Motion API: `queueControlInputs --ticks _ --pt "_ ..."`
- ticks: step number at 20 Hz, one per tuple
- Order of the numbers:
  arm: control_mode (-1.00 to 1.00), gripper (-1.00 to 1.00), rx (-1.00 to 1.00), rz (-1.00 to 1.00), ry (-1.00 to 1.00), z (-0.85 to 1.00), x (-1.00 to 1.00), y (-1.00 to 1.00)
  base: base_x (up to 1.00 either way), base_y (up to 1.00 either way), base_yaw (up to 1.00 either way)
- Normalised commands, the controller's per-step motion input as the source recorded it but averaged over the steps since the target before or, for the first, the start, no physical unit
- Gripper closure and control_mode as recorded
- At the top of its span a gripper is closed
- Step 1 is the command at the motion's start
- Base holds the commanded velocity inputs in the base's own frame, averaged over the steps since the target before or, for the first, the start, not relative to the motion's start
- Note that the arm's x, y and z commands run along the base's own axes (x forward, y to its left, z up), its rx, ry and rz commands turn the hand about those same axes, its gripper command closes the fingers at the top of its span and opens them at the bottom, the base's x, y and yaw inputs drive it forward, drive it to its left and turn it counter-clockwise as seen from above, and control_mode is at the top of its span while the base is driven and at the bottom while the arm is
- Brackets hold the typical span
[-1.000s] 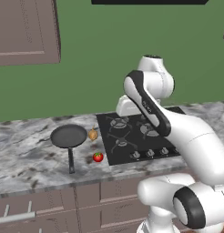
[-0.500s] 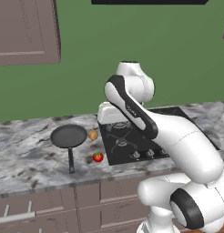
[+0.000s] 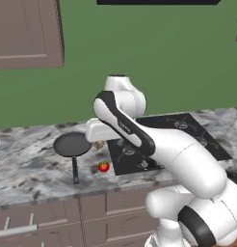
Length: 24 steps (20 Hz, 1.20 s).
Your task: Place the pan on the front left burner on the stove. Then place the tomato and the onion in the pan and turn on the front left burner.
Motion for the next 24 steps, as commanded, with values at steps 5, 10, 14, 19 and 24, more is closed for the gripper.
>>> queueControlInputs --ticks 5,10,14,19,24 --pt "-1.0 -1.0 0.0 0.0 0.05 -0.27 0.0 0.41 0.0 0.0 0.0" --pt "-1.0 -1.0 -0.04 0.0 0.09 -0.44 0.0 0.43 0.0 0.0 0.0" --pt "-1.0 -1.0 -0.07 0.0 0.07 -0.41 0.0 0.34 0.0 0.0 0.0" --pt "-1.0 -1.0 -0.06 0.0 0.01 -0.27 0.0 0.25 0.0 0.0 0.0" --pt "-1.0 -1.0 -0.03 0.0 -0.04 -0.08 0.01 0.12 0.0 0.0 0.0"
